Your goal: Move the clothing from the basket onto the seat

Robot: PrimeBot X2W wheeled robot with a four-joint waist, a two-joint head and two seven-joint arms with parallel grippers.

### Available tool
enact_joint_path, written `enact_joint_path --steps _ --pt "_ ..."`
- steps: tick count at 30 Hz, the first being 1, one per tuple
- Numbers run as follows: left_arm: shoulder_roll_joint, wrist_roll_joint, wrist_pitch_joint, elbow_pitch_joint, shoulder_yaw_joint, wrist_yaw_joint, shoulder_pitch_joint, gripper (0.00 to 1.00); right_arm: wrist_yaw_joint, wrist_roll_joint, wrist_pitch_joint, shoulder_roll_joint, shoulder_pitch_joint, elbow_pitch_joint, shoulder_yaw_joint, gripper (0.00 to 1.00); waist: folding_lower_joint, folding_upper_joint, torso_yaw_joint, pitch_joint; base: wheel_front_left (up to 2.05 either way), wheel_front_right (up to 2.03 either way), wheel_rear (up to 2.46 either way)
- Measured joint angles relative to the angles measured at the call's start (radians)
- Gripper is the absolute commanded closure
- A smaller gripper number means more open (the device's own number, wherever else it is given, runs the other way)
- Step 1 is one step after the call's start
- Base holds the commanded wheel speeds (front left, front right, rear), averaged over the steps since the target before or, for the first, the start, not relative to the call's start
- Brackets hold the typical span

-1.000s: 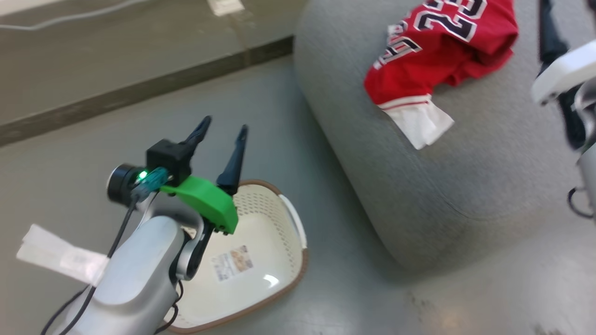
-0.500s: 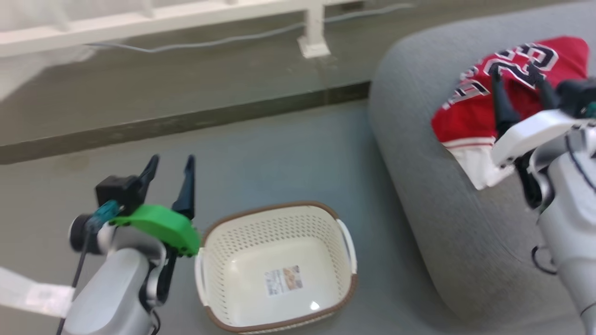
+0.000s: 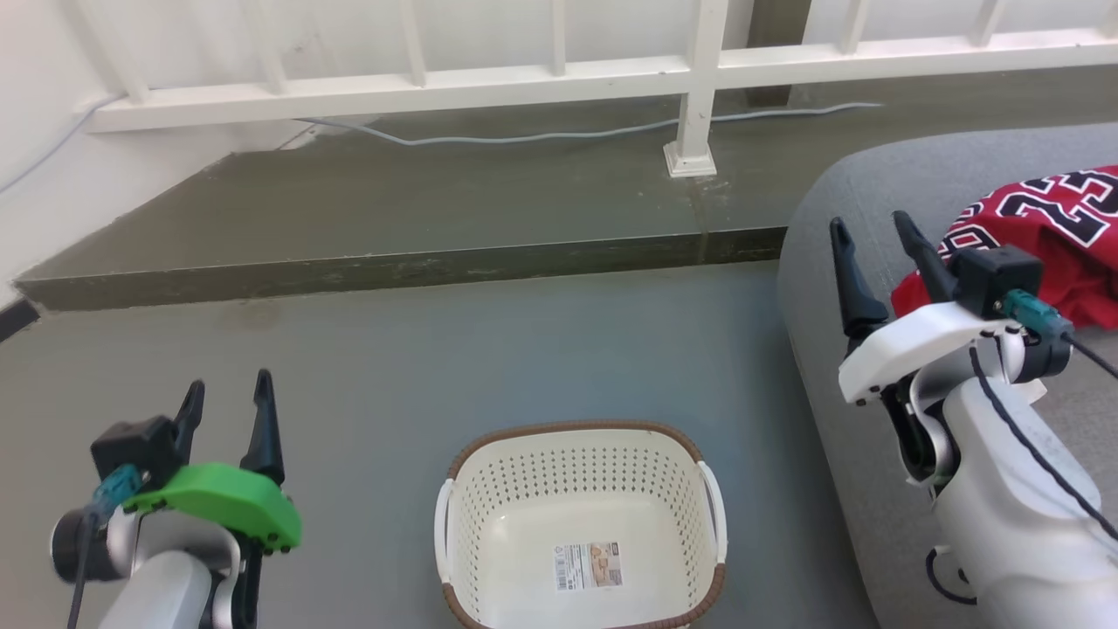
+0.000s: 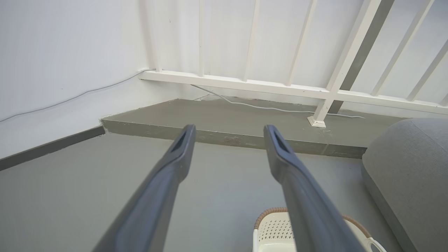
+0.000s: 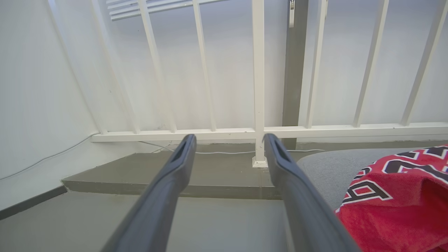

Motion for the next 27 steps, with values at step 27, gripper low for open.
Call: enact_joint_path --steps 27 --pt "-0.047 0.120 0.000 -0.222 0.119 0.001 0.266 0.00 -0.089 -0.011 0.000 0.054 0.309 -0.255 0.018 0.00 0.0000 0.0000 0.008 -0.009 0.00 0.00 0.00"
